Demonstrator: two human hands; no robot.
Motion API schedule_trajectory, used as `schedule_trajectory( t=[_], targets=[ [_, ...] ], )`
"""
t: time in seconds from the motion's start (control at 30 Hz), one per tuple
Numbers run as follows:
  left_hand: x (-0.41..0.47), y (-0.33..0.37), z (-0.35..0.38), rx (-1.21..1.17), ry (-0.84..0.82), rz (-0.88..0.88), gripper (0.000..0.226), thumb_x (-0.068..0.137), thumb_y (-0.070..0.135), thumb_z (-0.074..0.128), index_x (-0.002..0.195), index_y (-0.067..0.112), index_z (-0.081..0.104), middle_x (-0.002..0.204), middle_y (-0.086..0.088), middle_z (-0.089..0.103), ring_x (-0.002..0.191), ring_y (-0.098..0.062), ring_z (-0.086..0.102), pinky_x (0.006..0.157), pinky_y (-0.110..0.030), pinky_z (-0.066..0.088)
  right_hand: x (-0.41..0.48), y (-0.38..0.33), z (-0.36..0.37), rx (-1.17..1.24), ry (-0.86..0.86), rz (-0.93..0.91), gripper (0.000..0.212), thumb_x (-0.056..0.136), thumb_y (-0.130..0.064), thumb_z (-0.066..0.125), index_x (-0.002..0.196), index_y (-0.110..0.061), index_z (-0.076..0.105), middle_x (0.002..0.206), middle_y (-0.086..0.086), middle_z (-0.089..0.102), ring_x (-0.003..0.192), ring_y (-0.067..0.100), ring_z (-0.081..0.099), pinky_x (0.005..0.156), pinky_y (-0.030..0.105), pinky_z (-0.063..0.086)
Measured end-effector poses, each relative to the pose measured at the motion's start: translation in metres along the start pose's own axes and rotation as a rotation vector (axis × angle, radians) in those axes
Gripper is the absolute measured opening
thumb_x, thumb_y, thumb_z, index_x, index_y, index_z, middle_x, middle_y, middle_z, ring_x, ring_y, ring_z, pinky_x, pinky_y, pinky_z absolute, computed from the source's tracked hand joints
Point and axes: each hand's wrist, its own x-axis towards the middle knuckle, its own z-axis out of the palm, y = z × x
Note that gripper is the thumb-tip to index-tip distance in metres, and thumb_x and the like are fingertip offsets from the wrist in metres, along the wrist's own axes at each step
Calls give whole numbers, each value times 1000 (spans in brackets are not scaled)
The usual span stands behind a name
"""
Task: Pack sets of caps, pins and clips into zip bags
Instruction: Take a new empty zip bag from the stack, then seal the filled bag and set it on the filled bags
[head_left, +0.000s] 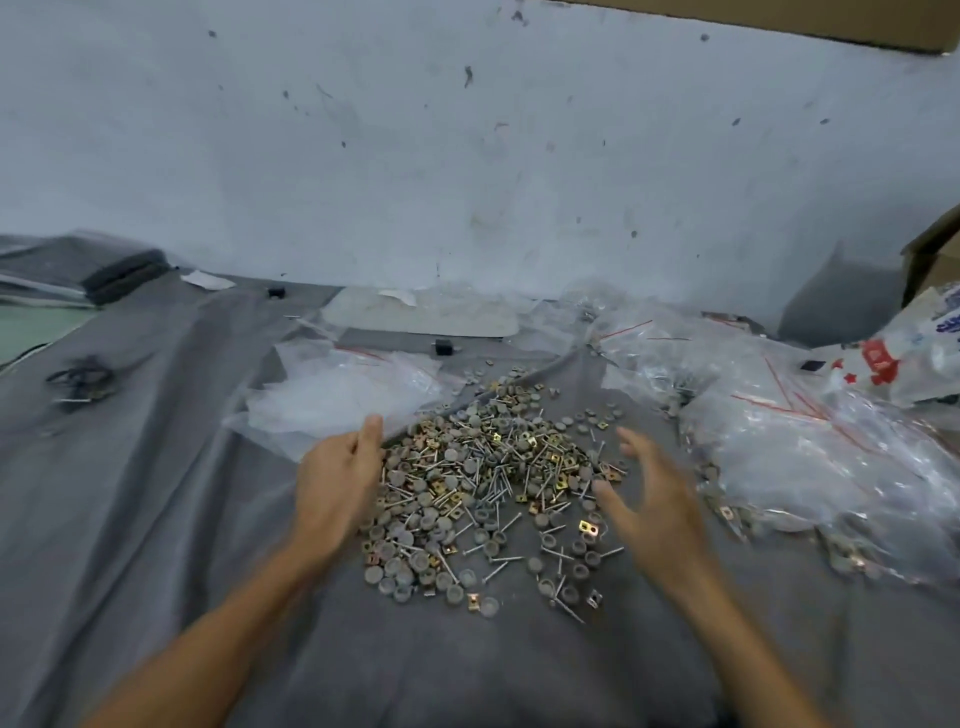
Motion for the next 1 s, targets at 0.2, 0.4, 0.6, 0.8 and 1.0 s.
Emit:
schedule_trajectory(
  t=[0.2,0.4,0.6,0.8,1.0],
  targets=[
    [58,-47,7,419,30,-53,55,106,51,28,70,15,50,77,-10,64,78,-33,59,71,-40,44,-1,-12,52,1,-190,-71,43,97,-32,66,139,-28,57,133,-11,60,126,10,49,106,34,40],
    [105,-86,7,696,-156,-105,43,94,43,63,131,20,61,140,-13,56,131,-35,46,108,-46,34,-6,1,71,-71,-249,-64,28,99,-31,63,127,-28,66,122,-16,61,118,10,52,101,29,42],
    [107,-89,-1,604,-96,-42,23,98,25,56,98,14,76,107,-12,73,101,-36,64,86,-43,50,-7,3,73,-56,-247,-64,25,98,-33,64,122,-28,68,117,-16,60,111,8,53,97,28,42],
    [108,-62,-8,441,104,121,17,98,19,61,94,10,75,100,-7,74,97,-30,65,85,-40,43,-7,5,70,70,-224,-26,21,97,-39,63,116,-31,69,111,-22,62,109,4,55,91,31,48],
    [106,-32,-10,354,54,50,19,92,31,71,86,18,58,86,8,65,84,-15,58,77,-33,37,-2,3,64,213,-201,76,9,96,-35,66,106,-35,67,85,-17,72,87,-1,66,82,34,56]
  ],
)
